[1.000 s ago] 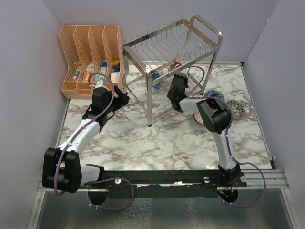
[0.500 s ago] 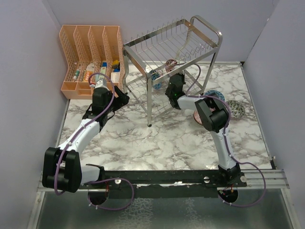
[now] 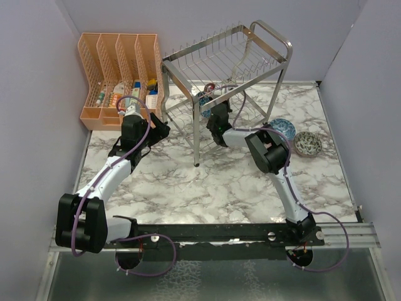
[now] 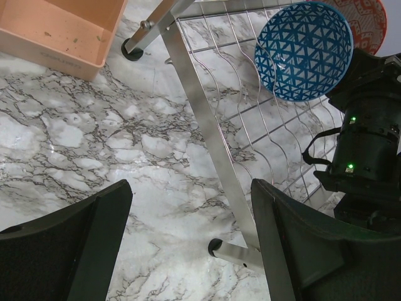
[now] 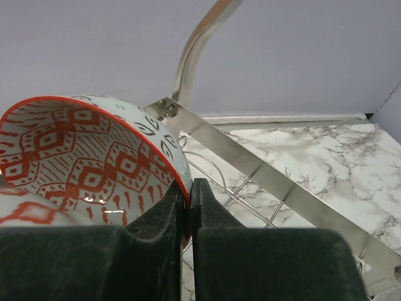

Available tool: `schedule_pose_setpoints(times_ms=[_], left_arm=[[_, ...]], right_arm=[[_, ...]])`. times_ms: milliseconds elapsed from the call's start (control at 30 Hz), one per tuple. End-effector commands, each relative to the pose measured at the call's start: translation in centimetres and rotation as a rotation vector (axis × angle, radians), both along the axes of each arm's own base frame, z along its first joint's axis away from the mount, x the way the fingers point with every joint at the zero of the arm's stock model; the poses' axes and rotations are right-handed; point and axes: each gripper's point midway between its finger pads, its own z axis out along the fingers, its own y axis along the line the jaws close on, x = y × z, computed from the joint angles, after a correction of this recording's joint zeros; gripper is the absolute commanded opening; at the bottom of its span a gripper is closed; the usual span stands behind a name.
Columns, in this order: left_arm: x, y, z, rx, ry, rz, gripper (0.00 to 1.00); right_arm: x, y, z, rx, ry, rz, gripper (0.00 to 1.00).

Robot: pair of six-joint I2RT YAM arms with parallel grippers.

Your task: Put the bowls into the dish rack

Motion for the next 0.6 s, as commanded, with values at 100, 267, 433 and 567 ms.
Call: schedule_pose_setpoints(times_ms=[100,267,433,567], left_arm=[[0.5,-0.4,1.3,-0.002,-0.047,-0.02,0.8],[0.6,-0.4,1.0,-0.004,-0.041,-0.021,0.8],[0.6,-0.4,1.0,-0.004,-0.042,-0.019,0.8],[0.7,-0.4,1.0,-0.004,-0.041,-0.019,0.8]], right_arm=[[0.0,1.1,1.8,-0.021,-0.067,0.027,0.01],[-0.3,2.1,1.5,-0.084,-0.063,0.062,0.01],[-1.2,3.1,1.1,-0.151,-0.068,0.073,0.01],[-1.8,3.4,0.9,-0.161,-0.061,0.086,0.01]])
